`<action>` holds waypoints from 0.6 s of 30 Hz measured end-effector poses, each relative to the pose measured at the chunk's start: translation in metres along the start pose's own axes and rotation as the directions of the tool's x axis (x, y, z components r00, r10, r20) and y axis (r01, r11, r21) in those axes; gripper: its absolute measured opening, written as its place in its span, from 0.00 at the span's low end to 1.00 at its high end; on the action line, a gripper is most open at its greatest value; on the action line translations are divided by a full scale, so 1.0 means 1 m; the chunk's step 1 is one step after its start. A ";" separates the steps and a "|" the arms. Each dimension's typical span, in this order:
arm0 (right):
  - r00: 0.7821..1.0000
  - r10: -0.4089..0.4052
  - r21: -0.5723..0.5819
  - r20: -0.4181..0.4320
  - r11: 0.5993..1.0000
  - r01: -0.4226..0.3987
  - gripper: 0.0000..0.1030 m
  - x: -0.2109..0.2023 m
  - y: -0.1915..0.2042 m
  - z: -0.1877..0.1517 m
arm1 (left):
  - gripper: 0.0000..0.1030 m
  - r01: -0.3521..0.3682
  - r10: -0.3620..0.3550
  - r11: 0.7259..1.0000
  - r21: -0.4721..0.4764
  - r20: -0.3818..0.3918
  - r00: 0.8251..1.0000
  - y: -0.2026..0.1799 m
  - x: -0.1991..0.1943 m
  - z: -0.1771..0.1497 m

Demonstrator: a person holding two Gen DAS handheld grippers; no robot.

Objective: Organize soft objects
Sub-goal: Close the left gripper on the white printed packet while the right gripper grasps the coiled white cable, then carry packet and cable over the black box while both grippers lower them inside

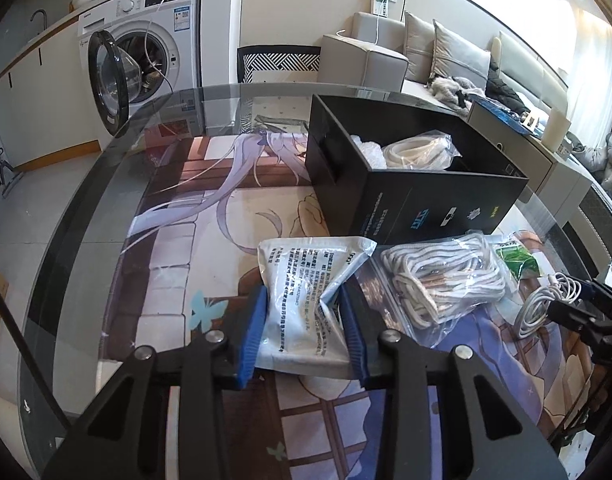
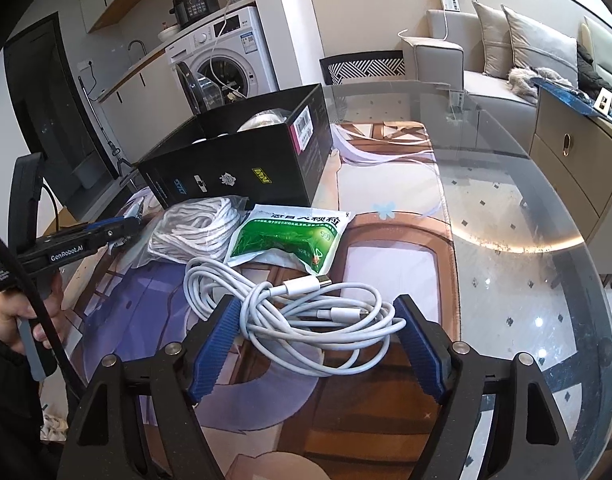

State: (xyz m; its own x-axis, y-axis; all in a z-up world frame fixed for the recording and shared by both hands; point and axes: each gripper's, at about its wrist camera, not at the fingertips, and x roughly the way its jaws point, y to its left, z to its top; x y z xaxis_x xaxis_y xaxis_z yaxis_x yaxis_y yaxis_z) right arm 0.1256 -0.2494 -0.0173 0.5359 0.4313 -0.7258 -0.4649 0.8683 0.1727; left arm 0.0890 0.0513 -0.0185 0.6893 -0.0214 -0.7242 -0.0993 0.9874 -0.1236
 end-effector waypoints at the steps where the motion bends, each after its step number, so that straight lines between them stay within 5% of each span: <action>1: 1.000 -0.001 0.001 0.001 1.000 0.001 0.77 0.000 0.000 0.000 | 0.35 0.000 0.000 1.000 -0.001 0.001 1.000 0.000 0.000 0.000; 18: 0.998 -0.003 -0.039 0.066 0.999 0.006 0.69 -0.023 0.003 0.000 | 0.35 0.022 -0.023 1.000 0.008 0.064 0.998 -0.007 -0.024 0.008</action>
State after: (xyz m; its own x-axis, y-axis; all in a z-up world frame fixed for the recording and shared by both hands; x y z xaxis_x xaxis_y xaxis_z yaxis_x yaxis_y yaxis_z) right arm 0.1120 -0.2564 0.0001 0.5827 0.4436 -0.6809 -0.4890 0.8606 0.1423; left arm 0.0791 0.0457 0.0047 0.7362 -0.0339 -0.6759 -0.0780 0.9878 -0.1344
